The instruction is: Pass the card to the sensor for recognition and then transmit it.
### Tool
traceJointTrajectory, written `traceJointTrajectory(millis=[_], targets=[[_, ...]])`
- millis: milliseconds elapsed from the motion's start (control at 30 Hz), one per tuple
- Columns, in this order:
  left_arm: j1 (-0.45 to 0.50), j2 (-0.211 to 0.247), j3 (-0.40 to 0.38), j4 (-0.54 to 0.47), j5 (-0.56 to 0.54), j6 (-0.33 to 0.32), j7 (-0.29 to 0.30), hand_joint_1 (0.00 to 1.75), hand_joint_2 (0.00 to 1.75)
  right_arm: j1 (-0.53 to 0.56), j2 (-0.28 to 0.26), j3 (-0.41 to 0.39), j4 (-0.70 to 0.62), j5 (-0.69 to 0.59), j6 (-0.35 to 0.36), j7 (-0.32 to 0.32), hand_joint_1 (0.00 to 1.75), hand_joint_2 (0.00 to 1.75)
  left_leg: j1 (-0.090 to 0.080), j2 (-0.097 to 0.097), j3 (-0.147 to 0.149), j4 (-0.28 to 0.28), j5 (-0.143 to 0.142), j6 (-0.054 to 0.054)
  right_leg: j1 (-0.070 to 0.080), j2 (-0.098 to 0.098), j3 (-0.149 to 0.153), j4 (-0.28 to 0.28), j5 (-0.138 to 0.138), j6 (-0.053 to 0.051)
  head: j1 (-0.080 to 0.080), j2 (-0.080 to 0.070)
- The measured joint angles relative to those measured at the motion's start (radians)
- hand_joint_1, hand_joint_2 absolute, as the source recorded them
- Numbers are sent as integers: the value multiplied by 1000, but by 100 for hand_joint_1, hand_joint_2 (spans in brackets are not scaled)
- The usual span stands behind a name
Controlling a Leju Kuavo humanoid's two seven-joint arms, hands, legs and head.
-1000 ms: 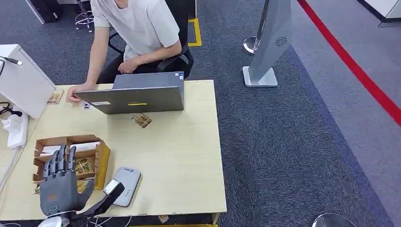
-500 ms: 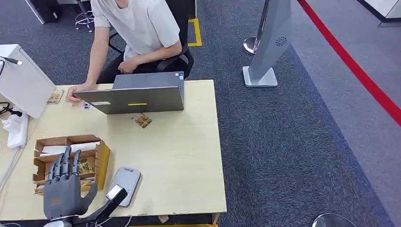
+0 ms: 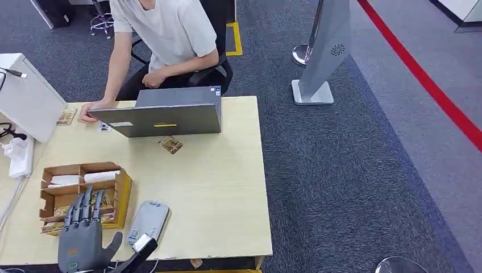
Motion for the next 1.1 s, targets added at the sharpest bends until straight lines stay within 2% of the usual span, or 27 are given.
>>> traceJointTrajectory(millis=[100,267,433,1100], targets=[[10,-12,20,2,2,1,-16,0,175,0,1,-6,0,-1,0,-2,0,175,0,0,0,0,0,0,0,0,0,0,0,0,0,0],[17,-58,80,5,-1,6,-32,0,175,-8,45,-16,-10,3,-48,-10,0,175,0,0,0,0,0,0,0,0,0,0,0,0,0,0],[22,-80,112,5,-1,6,-41,0,175,-13,73,-17,-16,1,-53,-9,0,175,0,0,0,0,0,0,0,0,0,0,0,0,0,0],[-4,-125,222,13,-4,24,-67,0,175,-17,82,-19,-25,6,-47,-4,0,175,0,0,0,0,0,0,0,0,0,0,0,0,0,0]])
